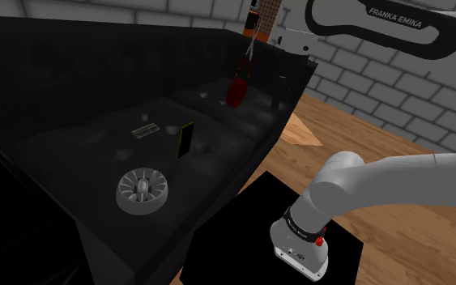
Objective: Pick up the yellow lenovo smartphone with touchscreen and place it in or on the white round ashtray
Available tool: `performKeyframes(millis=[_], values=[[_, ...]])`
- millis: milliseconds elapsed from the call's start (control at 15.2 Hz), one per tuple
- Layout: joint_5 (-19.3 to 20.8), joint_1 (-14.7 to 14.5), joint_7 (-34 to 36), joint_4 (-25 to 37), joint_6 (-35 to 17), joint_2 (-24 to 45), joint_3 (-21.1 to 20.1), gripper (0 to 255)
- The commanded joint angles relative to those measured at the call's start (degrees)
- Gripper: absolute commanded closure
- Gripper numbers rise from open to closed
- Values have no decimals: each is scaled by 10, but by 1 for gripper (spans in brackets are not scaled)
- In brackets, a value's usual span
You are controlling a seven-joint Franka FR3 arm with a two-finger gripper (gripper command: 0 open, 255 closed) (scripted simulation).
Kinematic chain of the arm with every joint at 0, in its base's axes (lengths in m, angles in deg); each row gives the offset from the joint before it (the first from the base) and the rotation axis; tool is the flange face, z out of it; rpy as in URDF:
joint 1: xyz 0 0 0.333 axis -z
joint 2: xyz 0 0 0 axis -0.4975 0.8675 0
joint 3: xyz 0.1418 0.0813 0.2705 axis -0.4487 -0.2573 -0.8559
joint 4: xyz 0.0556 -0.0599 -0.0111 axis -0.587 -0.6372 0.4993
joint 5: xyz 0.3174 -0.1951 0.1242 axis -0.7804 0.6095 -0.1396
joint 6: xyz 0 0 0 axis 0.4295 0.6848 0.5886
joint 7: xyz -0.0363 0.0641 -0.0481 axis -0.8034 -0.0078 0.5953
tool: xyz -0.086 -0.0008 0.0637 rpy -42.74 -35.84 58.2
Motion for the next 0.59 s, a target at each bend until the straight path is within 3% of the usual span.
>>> performKeyframes(millis=[0, 528], values=[[0, 0, 0, 0, 0, 0, 0, 0], [-114, 48, 298, -21, -111, 76, -110, 0]])
